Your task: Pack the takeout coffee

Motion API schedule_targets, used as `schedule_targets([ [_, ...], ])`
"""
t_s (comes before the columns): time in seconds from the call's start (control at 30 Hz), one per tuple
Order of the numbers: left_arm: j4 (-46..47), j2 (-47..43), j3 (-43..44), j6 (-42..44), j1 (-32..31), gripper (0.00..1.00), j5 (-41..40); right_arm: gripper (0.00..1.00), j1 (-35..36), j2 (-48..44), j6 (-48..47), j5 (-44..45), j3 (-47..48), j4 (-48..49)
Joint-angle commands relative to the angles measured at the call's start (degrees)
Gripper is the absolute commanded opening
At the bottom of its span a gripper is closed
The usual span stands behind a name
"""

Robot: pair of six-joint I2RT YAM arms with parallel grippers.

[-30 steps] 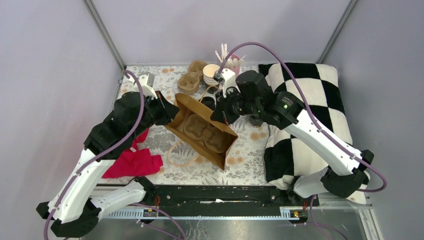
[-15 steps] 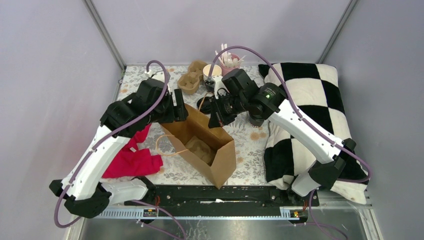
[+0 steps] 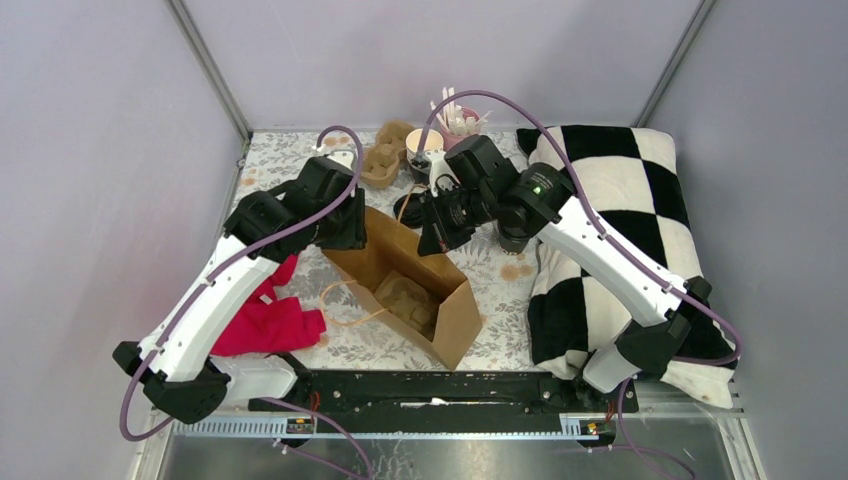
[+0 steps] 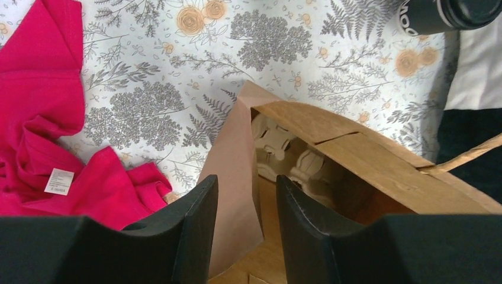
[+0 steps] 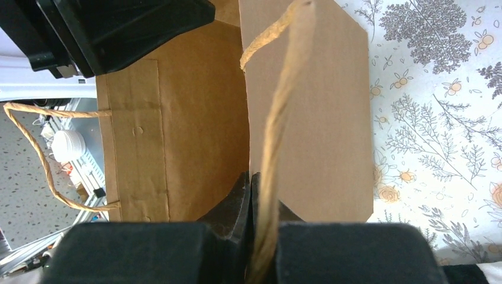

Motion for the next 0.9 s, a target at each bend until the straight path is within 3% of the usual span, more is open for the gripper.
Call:
schedule_targets([
  [0.0,-1.16,-0.03,-0.51,1.68,-0.07,0.46,-1.41,0.00,-0.86,1.05,-1.90,-0.88,3.27,-0.49],
  [0.1,-1.67,0.58,-0.85,1.90,-0.10,0.45,-2.86,0.00,-1.18,1.62,-2.49,-1.29,4.34,-0.54],
  [0.37,-1.85,1.43,1.66,0.75,0.08,0.08,-5.94,0.11,-1.47,3.09,-4.34,1.65,7.58,-3.25],
  [0.47,-1.73,0.81,0.99,-0.26,0.07,0.00,-5.78,0.33,-1.46,3.47,-5.27,4.39,9.36,-5.42],
  [0.67,-1.28,-0.62,-0.74,-1.03,0.07,0.00,-2.44,0.73,-1.48,7.02,-4.95,8.17,26.29,-15.74],
  [0.77,-1.11,-1.28,-1.59,-0.72,0.07,0.00,-1.41,0.99,-1.53,6.63,-2.39,11.00,33.12,-16.95],
  [0.87,-1.74,-1.27,-1.66,-0.79,0.07,0.00,-0.41,1.00,-1.79,3.60,0.83,13.80,34.14,-13.75],
])
